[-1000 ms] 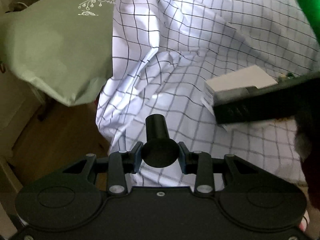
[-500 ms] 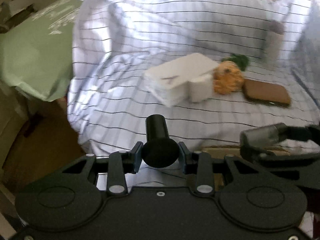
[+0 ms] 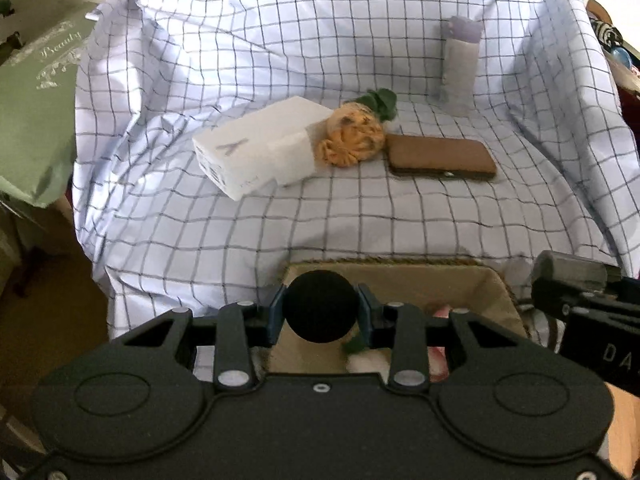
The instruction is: Organize soft objects
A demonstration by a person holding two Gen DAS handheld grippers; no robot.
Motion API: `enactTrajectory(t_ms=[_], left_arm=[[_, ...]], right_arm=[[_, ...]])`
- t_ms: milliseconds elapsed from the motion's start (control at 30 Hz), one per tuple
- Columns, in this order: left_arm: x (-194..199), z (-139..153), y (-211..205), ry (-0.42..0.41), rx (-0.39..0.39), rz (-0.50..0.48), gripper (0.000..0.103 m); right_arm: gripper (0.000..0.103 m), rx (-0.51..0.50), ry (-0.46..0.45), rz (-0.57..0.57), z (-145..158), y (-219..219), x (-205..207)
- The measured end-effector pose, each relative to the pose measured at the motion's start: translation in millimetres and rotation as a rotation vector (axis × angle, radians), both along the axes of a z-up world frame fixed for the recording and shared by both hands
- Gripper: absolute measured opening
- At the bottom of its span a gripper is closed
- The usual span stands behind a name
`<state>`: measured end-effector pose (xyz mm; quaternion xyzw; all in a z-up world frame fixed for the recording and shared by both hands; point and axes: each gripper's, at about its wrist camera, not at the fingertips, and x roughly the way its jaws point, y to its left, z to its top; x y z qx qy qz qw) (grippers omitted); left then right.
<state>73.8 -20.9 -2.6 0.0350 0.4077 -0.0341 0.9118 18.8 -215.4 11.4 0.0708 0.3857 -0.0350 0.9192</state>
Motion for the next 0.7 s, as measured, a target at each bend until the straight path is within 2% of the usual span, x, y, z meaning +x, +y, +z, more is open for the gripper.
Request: enactTrajectory(t_ms=[333, 700], left_arm=[[-14.4, -23.5, -4.5, 0.067, -0.006, -0.002, 0.038], [-18.0, -33.6, 2.1, 0.090, 0.005, 0.042, 0.038]], right_arm=[[0.071, 0.033, 0.080, -0.021, -21.7, 10.4, -13.0], [0.071, 0.040, 0.133, -0.052, -31.8, 8.3, -11.7]])
